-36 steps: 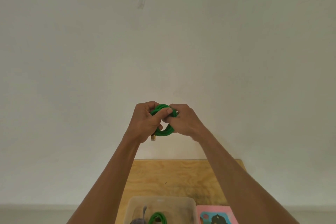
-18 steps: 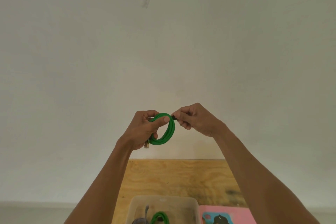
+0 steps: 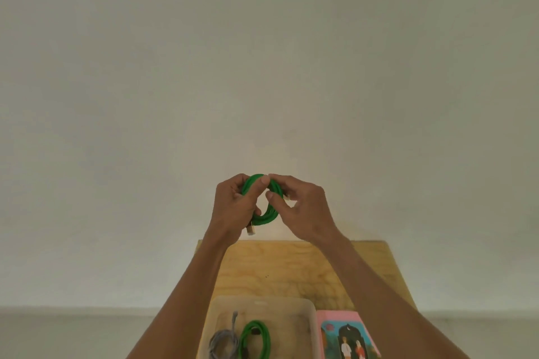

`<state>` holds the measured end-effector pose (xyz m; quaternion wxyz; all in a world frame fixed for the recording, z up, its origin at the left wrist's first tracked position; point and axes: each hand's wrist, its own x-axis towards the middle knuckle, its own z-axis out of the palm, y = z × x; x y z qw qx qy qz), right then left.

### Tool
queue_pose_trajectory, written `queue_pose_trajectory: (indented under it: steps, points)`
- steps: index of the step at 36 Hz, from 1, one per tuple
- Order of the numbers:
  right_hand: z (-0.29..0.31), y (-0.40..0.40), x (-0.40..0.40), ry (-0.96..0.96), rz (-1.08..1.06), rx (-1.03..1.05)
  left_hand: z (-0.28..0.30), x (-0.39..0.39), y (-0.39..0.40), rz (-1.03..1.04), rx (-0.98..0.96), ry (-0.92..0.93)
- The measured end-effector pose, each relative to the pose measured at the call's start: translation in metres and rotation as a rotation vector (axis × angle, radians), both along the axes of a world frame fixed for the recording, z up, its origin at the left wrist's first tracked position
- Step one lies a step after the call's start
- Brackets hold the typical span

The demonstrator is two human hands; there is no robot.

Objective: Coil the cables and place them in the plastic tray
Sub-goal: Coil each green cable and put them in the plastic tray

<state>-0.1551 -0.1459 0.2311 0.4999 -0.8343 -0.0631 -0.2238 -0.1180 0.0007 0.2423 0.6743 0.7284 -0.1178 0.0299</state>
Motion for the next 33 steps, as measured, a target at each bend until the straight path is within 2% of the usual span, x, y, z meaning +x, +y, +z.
queue_pose_trajectory:
  steps: [7, 13, 19, 25, 29, 33]
  points:
    - [-0.022, 0.031, -0.013, -0.131, -0.267, 0.090, -0.013, -0.010, -0.012, 0.178, -0.091, 0.100]
    - [-0.034, 0.036, -0.017, 0.037, -0.320, -0.034, -0.038, -0.016, -0.017, 0.237, -0.102, 0.163]
    - [-0.048, 0.035, -0.028, 0.140, -0.313, 0.030, -0.061, -0.023, -0.016, 0.222, -0.072, 0.259]
    - [-0.081, 0.034, -0.034, 0.224, -0.318, 0.061, -0.088, -0.032, -0.011, 0.118, -0.010, 0.349]
    - [-0.107, 0.029, -0.040, 0.282, -0.330, 0.047, -0.120, -0.033, 0.003, 0.103, 0.147, 0.383]
    - [-0.145, 0.021, -0.052, 0.387, -0.352, 0.008, -0.164, -0.036, 0.027, 0.199, 0.408, 0.216]
